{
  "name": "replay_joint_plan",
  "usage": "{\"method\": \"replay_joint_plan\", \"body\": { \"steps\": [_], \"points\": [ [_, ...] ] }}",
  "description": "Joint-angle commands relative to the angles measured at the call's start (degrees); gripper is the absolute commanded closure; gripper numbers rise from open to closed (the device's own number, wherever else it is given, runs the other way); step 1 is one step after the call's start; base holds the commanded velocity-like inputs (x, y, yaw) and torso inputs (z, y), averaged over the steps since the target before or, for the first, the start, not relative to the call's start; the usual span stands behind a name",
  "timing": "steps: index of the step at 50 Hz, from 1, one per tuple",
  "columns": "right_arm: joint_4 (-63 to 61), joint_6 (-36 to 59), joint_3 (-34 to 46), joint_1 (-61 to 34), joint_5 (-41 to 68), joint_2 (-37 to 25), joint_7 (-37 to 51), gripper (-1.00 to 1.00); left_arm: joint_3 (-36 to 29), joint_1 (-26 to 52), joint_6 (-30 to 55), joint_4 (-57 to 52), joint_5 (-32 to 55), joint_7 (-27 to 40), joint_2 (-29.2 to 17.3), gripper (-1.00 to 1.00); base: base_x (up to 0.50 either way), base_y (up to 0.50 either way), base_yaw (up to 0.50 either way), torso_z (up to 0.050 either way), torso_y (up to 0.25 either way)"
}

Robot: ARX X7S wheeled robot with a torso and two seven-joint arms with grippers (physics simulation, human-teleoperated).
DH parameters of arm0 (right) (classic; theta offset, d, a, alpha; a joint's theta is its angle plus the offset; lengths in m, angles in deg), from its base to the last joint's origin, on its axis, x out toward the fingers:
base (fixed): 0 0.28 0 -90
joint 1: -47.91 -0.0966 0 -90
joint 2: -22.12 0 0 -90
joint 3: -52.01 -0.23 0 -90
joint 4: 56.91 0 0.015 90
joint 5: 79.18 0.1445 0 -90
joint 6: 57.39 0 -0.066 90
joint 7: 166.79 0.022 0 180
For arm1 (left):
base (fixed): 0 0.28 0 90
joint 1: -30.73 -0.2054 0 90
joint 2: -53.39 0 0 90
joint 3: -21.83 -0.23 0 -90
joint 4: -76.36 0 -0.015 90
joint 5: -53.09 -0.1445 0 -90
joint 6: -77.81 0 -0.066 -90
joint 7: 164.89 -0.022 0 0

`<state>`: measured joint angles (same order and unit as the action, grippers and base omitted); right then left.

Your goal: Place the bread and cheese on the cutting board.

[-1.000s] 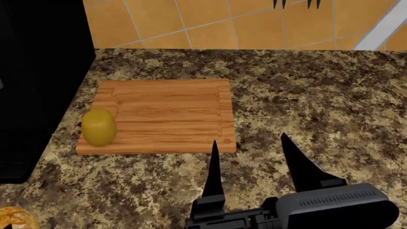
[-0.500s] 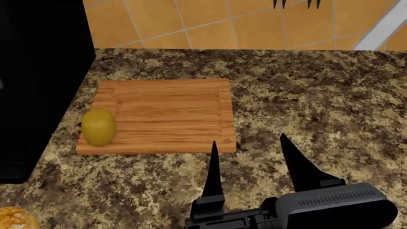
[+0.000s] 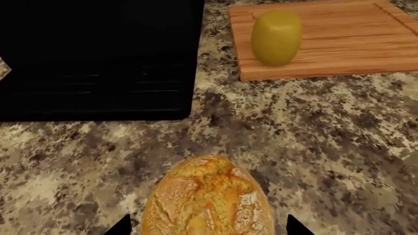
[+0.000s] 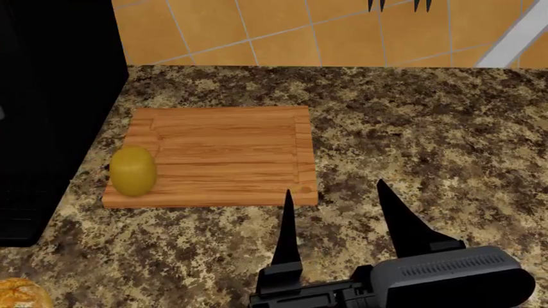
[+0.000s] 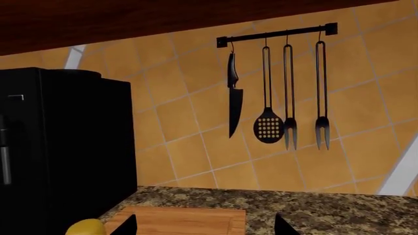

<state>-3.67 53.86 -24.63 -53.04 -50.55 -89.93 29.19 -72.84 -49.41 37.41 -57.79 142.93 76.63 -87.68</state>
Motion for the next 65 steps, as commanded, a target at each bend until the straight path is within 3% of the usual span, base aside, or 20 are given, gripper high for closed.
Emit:
{"method": "replay_joint_plan", "body": {
  "steps": [1,29,30,43,54,60,65],
  "points": [
    [-0.2,0.0,0.1,0.0,0.2,-0.2,0.2,-1.00,-1.4,0.2,0.6,1.6,-2.8,-1.1,0.9,-1.00,0.00,0.00,0.00,0.000,0.000],
    [0.0,-0.6,0.2,0.0,0.6,-0.7,0.5,-1.00,-3.9,-0.4,1.1,4.2,-6.7,-3.2,2.1,-1.00,0.00,0.00,0.00,0.000,0.000],
    [0.0,-0.5,0.2,-0.1,0.6,-0.7,0.5,-1.00,-3.9,-0.4,1.1,4.1,-6.7,-3.2,2.1,1.00,0.00,0.00,0.00,0.000,0.000],
    [-0.2,-0.6,0.5,-0.1,0.6,-0.8,0.8,-1.00,-4.0,-1.2,0.8,3.0,-7.8,-3.5,1.7,1.00,0.00,0.00,0.00,0.000,0.000],
    [-0.8,-0.4,0.5,0.0,0.7,-1.1,1.2,-1.00,-1.2,1.2,-0.8,-4.2,-6.8,0.4,0.4,1.00,0.00,0.00,0.00,0.000,0.000],
    [-0.6,-0.6,0.7,-0.1,0.7,-1.1,1.2,-1.00,-1.2,6.3,-0.4,-5.3,-3.0,2.8,-0.2,1.00,0.00,0.00,0.00,0.000,0.000],
    [-0.9,-0.8,0.1,0.2,1.1,-1.4,1.4,-1.00,-4.0,11.8,1.0,-4.0,-2.1,3.1,2.4,1.00,0.00,0.00,0.00,0.000,0.000]
  ]
}}
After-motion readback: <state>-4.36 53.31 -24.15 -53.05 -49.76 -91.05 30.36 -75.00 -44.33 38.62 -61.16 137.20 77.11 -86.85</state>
